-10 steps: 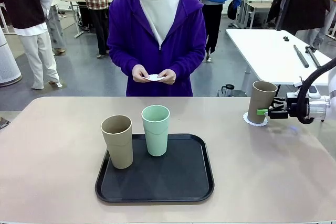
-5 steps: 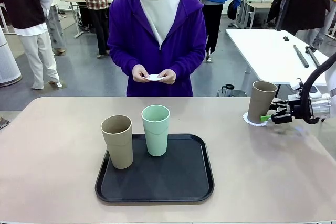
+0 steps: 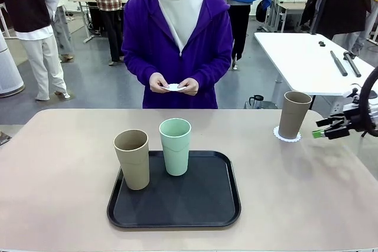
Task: Place coasters on the table and set cups on them.
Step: Pick up one Reusable plastic cup and place it on a coaster set by the human.
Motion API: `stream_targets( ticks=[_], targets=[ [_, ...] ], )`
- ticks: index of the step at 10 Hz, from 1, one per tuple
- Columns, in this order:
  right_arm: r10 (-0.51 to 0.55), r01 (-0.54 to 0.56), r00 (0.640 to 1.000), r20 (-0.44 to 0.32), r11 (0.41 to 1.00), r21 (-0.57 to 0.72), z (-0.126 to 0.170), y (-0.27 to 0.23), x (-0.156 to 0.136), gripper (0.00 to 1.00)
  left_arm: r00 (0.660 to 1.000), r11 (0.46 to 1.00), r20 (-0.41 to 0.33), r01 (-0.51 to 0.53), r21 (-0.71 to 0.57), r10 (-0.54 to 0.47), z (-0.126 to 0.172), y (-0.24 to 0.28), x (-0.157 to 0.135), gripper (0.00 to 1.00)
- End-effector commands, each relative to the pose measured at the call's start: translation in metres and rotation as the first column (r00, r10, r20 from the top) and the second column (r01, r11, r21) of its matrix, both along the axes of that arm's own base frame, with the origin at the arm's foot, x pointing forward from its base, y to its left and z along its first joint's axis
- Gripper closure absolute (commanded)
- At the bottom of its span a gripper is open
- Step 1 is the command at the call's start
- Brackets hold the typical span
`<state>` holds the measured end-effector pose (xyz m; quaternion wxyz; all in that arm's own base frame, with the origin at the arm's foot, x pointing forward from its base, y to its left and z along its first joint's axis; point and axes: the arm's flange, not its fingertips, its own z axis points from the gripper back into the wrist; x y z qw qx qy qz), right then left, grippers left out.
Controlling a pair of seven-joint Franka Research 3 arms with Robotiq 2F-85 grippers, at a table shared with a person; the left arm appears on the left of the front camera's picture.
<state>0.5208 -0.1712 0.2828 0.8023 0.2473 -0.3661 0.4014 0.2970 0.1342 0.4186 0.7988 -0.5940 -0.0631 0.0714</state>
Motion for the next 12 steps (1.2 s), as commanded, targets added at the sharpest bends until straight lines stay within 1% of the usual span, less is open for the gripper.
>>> stream_targets(
  ticks=[1,2,3,4,5,6,7,8,9,10,11,12],
  targets=[
    [-0.16,0.141,0.976,-0.148,0.981,-0.134,0.049,0.025,-0.039,0.0,1.0,1.0,0.008,-0.004,-0.007,0.004,0.001,0.001,-0.002,0.0],
    [-0.232,0.187,0.949,-0.213,0.959,-0.212,0.076,0.037,-0.058,0.0,1.0,1.0,0.008,-0.004,-0.007,0.004,0.001,0.001,-0.002,0.0],
    [-0.314,0.261,0.924,-0.218,0.935,-0.241,0.111,0.053,-0.077,0.0,1.0,1.0,0.008,-0.004,-0.007,0.004,0.001,0.001,-0.002,0.0],
    [-0.361,0.305,0.908,-0.213,0.917,-0.256,0.139,0.068,-0.09,0.0,1.0,1.0,0.008,-0.004,-0.007,0.004,0.001,0.001,-0.002,0.0],
    [-0.363,0.304,0.909,-0.206,0.914,-0.268,0.164,0.086,-0.102,0.0,1.0,1.0,0.008,-0.004,-0.007,0.004,0.001,0.001,-0.002,0.0],
    [-0.39,0.323,0.896,-0.21,0.9,-0.294,0.183,0.106,-0.11,0.0,1.0,1.0,0.008,-0.004,-0.007,0.004,0.001,0.001,-0.002,0.0],
    [-0.423,0.346,0.882,-0.206,0.88,-0.326,0.198,0.126,-0.116,0.0,1.0,1.0,0.008,-0.004,-0.007,0.004,0.001,0.001,-0.002,0.0],
    [-0.47,0.38,0.859,-0.202,0.85,-0.364,0.213,0.146,-0.119,0.0,1.0,1.0,0.008,-0.004,-0.007,0.004,0.001,0.001,-0.002,0.0],
    [-0.524,0.405,0.828,-0.201,0.806,-0.431,0.22,0.158,-0.12,0.0,1.0,1.0,0.008,-0.004,-0.007,0.004,0.001,0.001,-0.002,0.0],
    [-0.577,0.443,0.794,-0.19,0.764,-0.47,0.229,0.17,-0.12,0.0,1.0,1.0,0.008,-0.004,-0.007,0.004,0.001,0.001,-0.002,0.0],
    [-0.599,0.444,0.776,-0.196,0.741,-0.504,0.237,0.182,-0.12,0.0,1.0,1.0,0.008,-0.004,-0.007,0.004,0.001,0.001,-0.002,0.0],
    [-0.585,0.402,0.776,-0.238,0.748,-0.528,0.242,0.192,-0.12,0.0,1.0,1.0,0.008,-0.004,-0.007,0.004,0.001,0.001,-0.002,0.0]
  ],
)
